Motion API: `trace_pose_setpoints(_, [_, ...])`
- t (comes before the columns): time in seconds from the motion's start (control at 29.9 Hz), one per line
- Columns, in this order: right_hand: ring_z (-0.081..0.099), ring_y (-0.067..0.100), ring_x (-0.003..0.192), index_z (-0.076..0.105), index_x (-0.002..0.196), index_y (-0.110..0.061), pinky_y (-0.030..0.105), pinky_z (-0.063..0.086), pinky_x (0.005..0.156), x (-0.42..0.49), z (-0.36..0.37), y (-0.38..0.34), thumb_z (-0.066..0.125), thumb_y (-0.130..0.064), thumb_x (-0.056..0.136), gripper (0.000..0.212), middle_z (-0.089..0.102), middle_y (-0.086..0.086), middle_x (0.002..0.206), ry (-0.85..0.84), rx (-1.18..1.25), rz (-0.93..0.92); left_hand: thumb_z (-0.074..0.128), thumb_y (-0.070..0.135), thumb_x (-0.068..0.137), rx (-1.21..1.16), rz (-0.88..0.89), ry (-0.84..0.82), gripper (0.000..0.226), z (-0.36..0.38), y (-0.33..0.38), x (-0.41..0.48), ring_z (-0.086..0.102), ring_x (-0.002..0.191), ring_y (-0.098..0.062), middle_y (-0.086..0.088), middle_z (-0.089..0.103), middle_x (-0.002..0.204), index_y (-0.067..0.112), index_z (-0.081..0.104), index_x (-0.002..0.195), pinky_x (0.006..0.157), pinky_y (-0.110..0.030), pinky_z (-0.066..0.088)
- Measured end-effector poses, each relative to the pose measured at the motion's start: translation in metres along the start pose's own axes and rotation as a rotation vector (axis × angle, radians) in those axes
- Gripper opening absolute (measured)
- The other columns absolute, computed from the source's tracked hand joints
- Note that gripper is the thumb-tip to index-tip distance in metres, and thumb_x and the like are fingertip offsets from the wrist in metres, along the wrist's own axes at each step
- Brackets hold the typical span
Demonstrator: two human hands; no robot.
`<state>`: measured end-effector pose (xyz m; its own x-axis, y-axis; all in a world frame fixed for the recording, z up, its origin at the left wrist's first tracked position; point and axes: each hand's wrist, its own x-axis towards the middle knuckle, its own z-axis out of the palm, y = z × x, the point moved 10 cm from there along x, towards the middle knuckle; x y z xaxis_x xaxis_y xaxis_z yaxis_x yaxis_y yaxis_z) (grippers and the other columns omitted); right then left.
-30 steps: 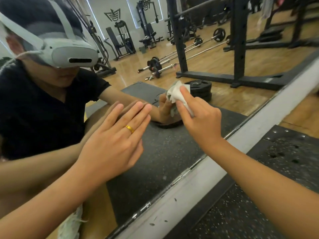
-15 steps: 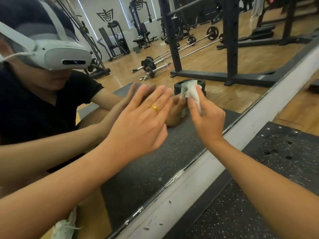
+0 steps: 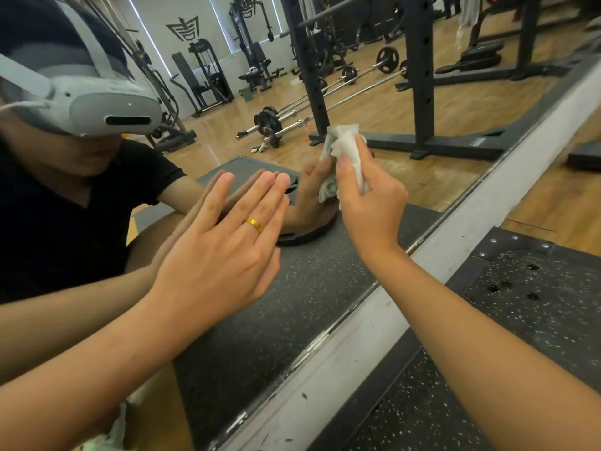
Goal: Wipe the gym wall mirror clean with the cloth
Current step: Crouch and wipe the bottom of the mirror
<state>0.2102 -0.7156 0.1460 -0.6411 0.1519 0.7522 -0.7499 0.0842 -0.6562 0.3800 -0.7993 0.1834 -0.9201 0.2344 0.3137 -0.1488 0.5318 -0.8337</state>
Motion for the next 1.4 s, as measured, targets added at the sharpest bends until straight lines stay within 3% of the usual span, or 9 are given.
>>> trace_pose_setpoints(0.23, [0.069,0.024,0.081,0.069,0.134,-0.023,0.046,0.056,0.076,-0.022,-0.018,0.104,0.045,-0.053,0.1,0.052,0.073,0.004,0.083,-0.071,-0.092,0.376,0.036,0.037,0.103,-0.041,0.003,0.036,0.065,-0.006,-0.001,-0.001,0.018,0.157,-0.032,-0.02,0.019,0.168,-0.002,0.036,0.155,0.127,-0.057,0.01])
trace_pose_setpoints(0.33, [0.068,0.021,0.079,0.072,0.127,-0.02,0.042,0.057,0.072,-0.015,-0.016,0.088,0.043,-0.057,0.098,0.056,0.073,0.003,0.082,-0.106,-0.066,0.336,0.037,0.035,0.103,-0.068,-0.014,0.063,0.062,-0.01,-0.003,0.0,0.023,0.156,-0.031,-0.018,0.023,0.167,-0.001,0.043,0.153,0.128,-0.055,0.01])
trace_pose_setpoints(0.43, [0.07,0.019,0.083,0.063,0.141,-0.02,0.034,0.057,0.071,-0.019,-0.007,0.065,0.053,-0.047,0.103,0.048,0.075,0.004,0.089,-0.149,0.002,0.267,0.036,0.035,0.102,-0.081,-0.026,0.047,0.062,-0.008,-0.004,0.001,0.023,0.156,-0.032,-0.018,0.024,0.167,-0.001,0.043,0.152,0.127,-0.055,0.01])
trace_pose_setpoints(0.64, [0.065,0.014,0.079,0.058,0.147,-0.024,0.048,0.058,0.072,-0.034,-0.01,0.074,0.05,-0.051,0.1,0.055,0.074,0.008,0.088,-0.111,0.025,0.325,0.042,0.035,0.099,-0.162,-0.094,0.04,0.06,-0.012,-0.003,0.002,0.028,0.154,-0.03,-0.017,0.031,0.164,0.001,0.051,0.148,0.127,-0.055,0.011])
trace_pose_setpoints(0.87, [0.07,0.02,0.09,0.063,0.142,-0.026,0.045,0.058,0.08,-0.033,-0.01,0.07,0.057,-0.047,0.099,0.048,0.076,0.001,0.096,-0.1,0.034,0.379,0.045,0.034,0.098,-0.239,-0.17,0.079,0.056,-0.011,0.001,0.0,0.03,0.153,-0.03,-0.015,0.036,0.162,0.003,0.057,0.143,0.126,-0.057,0.013])
trace_pose_setpoints(1.07, [0.066,0.003,0.085,0.067,0.137,-0.025,0.033,0.057,0.077,-0.031,-0.01,0.065,0.058,-0.037,0.104,0.036,0.07,-0.018,0.087,-0.084,0.011,0.436,0.048,0.028,0.097,-0.432,-0.281,0.233,0.049,-0.014,-0.006,-0.001,0.039,0.149,-0.027,-0.013,0.047,0.156,0.002,0.064,0.135,0.127,-0.05,0.013])
trace_pose_setpoints(1.17, [0.067,0.016,0.098,0.058,0.141,-0.027,0.037,0.054,0.084,-0.024,-0.011,0.041,0.05,-0.04,0.104,0.04,0.071,-0.009,0.107,-0.135,-0.136,0.438,0.048,0.027,0.098,-0.56,-0.331,0.228,0.048,-0.017,-0.017,0.001,0.041,0.148,-0.025,-0.012,0.047,0.156,0.002,0.064,0.137,0.128,-0.046,0.007])
trace_pose_setpoints(1.3, [0.068,0.023,0.096,0.059,0.137,-0.034,0.046,0.055,0.084,-0.027,-0.015,0.037,0.045,-0.044,0.101,0.04,0.074,-0.005,0.105,-0.033,-0.21,0.541,0.05,0.026,0.097,-0.592,-0.277,0.121,0.049,-0.017,-0.014,0.002,0.039,0.15,-0.026,-0.012,0.046,0.157,0.002,0.062,0.138,0.127,-0.046,0.003])
trace_pose_setpoints(1.4, [0.065,0.015,0.1,0.063,0.138,-0.026,0.026,0.05,0.086,-0.035,-0.012,0.043,0.049,-0.037,0.102,0.04,0.074,-0.003,0.113,0.088,-0.132,0.556,0.054,0.025,0.095,-0.557,-0.28,0.101,0.048,-0.016,-0.011,0.001,0.039,0.149,-0.026,-0.011,0.047,0.157,0.003,0.064,0.137,0.127,-0.047,0.002])
